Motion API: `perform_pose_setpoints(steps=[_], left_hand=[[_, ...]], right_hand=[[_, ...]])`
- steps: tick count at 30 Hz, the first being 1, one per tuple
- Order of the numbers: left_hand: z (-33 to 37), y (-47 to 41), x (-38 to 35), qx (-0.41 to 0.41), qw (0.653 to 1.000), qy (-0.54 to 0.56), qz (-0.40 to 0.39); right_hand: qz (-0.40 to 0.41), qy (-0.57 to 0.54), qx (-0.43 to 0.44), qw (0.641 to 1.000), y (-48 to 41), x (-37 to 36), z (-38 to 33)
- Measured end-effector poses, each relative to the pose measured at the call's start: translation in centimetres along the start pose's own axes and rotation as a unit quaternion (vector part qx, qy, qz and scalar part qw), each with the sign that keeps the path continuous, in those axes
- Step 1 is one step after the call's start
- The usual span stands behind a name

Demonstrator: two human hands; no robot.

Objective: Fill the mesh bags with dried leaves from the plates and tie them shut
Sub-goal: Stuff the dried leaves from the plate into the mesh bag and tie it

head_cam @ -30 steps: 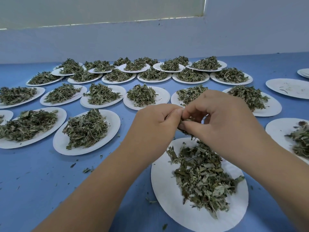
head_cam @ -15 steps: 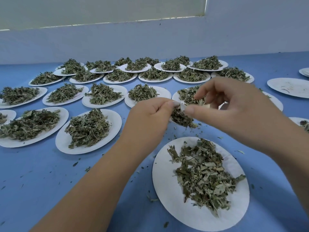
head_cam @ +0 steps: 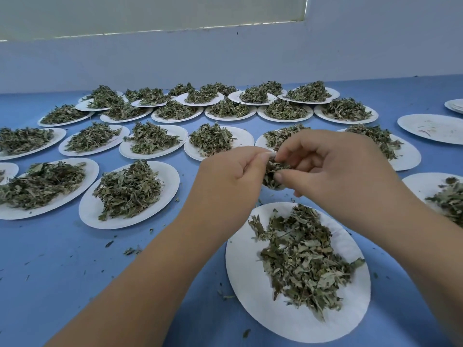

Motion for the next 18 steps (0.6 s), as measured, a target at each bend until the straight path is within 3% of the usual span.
perform_pose_setpoints(steps=[9, 18], left_hand=[[-0.05, 0.01, -0.30, -0.001, 0.999, 0.046, -0.008], [0.26, 0.09, -0.22, -0.011, 0.999, 0.032, 0.006]], right_hand=[[0.009, 0.073, 0.077, 0.994, 0.09, -0.73, -0.43], [0.011, 0.072, 0.097, 0.993, 0.30, 0.00, -0.68]])
Point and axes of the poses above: each hand's wrist, its own y-axis away from the middle knuckle, its own x-axis out of the back of the hand, z = x × y, the point moved 2 cm from there along -y, towards the middle knuckle, and after that the axes turned 3 degrees about y, right-handed, at the moved point
